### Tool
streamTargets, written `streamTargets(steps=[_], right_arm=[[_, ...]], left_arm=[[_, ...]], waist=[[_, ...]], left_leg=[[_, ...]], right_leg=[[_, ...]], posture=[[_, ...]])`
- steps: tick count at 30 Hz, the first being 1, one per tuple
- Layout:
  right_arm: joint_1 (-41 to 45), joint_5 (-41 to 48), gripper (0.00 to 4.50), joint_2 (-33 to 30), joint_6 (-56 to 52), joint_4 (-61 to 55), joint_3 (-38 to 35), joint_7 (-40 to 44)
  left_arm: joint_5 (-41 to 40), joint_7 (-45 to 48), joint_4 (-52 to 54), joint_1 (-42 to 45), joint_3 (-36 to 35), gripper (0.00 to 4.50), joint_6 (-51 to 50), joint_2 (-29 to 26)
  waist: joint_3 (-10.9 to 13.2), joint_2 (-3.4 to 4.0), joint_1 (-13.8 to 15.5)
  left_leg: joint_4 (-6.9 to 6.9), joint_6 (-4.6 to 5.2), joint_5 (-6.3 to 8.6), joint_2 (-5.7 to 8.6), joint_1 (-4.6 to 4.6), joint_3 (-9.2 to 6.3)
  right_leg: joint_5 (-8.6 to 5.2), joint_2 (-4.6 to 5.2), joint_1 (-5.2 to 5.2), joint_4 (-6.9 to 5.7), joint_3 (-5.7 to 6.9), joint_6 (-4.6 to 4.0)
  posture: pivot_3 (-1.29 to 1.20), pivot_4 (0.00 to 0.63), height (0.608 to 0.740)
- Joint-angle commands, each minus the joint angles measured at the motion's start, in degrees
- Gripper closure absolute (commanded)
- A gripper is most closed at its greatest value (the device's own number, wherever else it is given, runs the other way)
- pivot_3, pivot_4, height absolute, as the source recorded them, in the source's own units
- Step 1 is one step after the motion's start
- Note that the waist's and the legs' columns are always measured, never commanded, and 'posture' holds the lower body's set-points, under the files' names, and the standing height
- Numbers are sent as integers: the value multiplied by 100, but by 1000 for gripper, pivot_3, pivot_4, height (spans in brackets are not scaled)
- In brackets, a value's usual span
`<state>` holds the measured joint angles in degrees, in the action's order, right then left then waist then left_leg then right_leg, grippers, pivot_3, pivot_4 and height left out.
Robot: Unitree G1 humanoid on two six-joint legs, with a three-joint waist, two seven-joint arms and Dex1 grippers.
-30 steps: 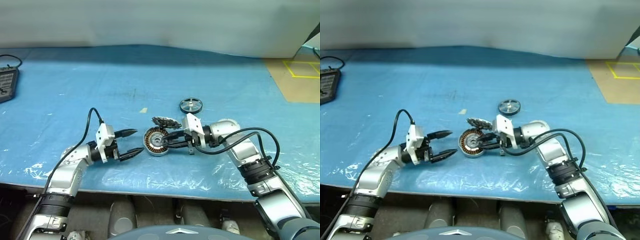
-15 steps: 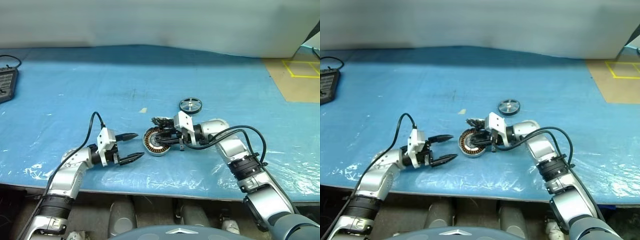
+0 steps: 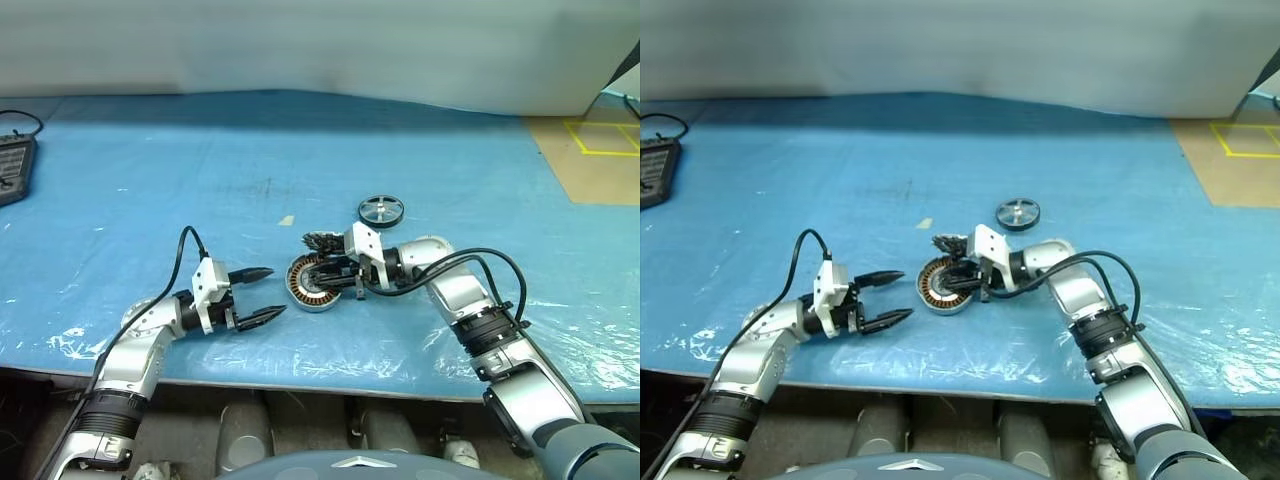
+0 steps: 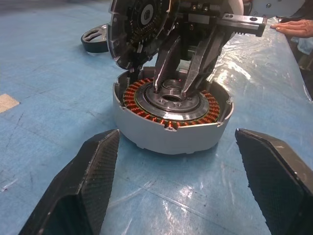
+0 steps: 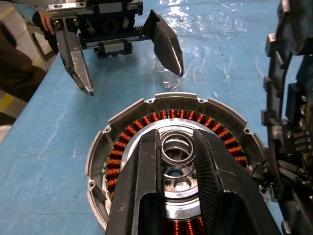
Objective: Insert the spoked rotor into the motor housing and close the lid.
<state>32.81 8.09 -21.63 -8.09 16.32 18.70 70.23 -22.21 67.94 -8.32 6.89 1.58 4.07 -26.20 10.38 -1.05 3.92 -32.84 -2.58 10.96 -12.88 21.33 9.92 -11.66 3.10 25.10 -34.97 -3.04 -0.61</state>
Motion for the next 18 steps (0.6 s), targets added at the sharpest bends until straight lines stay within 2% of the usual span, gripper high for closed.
streamTargets(steps=[1,4,13,16,18], right_arm=[[50,-4,3584,15,38,-79,8,18],[7,34,2569,-8,13,-181,8,74],[-61,130,2569,17,-80,-404,-8,153],[-80,161,3205,42,-157,-456,-26,137],[-81,174,3900,49,-181,-467,-29,135]], left_arm=[[-24,-4,79,7,-74,515,113,-48],[-14,1,18,23,-82,515,149,-56],[23,69,-301,60,-72,515,378,-34],[14,53,-221,33,-59,515,347,-39],[0,24,-113,19,-50,515,279,-53]], waist=[[0,0,1],[0,0,0],[0,0,0],[0,0,1],[0,0,0]], left_leg=[[-1,0,0,0,0,0],[-1,0,0,0,0,0],[-3,1,0,0,0,0],[-3,1,0,-1,0,0],[-4,1,1,-1,0,0]], right_leg=[[0,0,0,0,0,0],[0,0,0,-1,0,0],[0,0,0,-4,0,0],[0,0,0,-4,0,0],[0,0,0,-5,0,0]], posture=[[0,150,740],[0,150,740],[0,150,740],[0,150,740],[0,150,740]])
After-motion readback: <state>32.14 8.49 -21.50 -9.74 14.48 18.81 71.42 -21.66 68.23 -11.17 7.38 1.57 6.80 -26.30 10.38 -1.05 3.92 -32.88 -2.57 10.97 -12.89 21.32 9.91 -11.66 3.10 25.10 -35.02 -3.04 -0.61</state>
